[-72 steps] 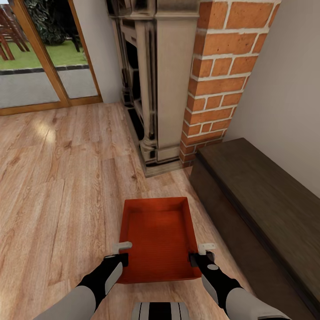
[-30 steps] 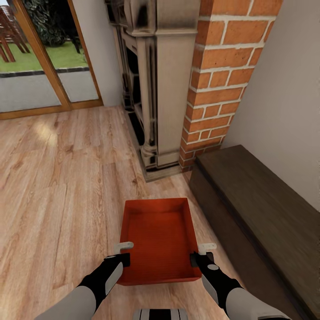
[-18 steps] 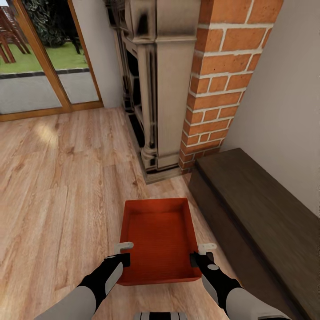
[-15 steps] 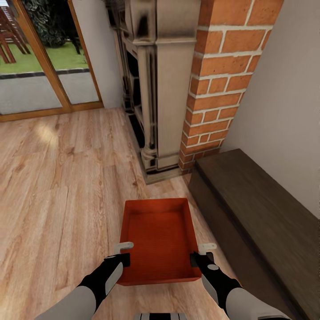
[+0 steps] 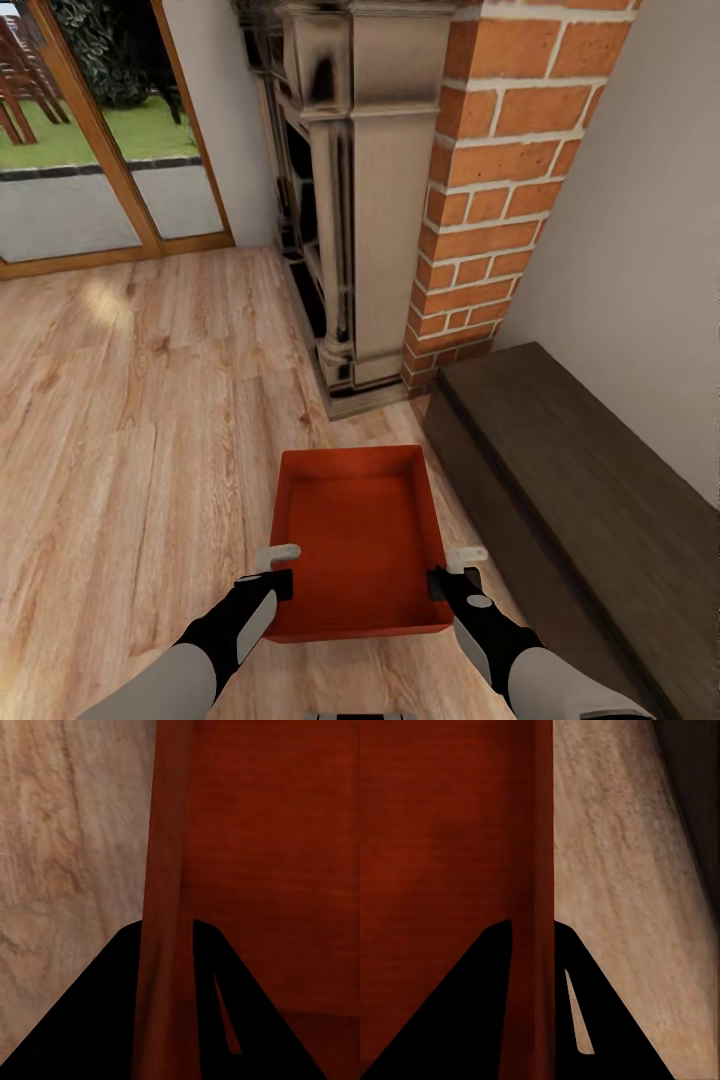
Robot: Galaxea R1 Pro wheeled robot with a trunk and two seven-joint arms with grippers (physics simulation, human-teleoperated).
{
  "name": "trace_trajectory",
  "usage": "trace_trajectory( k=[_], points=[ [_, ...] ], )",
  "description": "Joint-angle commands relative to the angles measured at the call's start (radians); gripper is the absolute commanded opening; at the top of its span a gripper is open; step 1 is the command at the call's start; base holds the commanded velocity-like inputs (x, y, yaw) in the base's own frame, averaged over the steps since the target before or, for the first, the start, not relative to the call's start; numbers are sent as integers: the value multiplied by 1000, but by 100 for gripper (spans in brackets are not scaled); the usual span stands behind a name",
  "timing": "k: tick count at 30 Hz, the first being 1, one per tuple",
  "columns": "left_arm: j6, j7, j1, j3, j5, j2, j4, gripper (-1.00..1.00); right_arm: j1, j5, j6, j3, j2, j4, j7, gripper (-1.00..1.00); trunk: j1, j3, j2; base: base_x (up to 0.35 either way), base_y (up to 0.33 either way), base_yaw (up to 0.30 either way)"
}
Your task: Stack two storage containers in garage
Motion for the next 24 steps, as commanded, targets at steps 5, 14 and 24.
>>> trace_trajectory(
  k=[5,14,24],
  points=[
    [9,50,0,-4,-8,5,-2,-100,-1,10,-3,-12,-1,0,-8,-100,-19,15,35,0,0,0],
    [9,50,0,-4,-8,5,-2,-100,-1,10,-2,-13,-1,0,-8,-100,-54,43,98,0,0,0],
    [9,51,0,-4,-8,5,-2,-100,-1,10,1,-13,-1,0,-8,-100,-92,75,168,0,0,0]
  ],
)
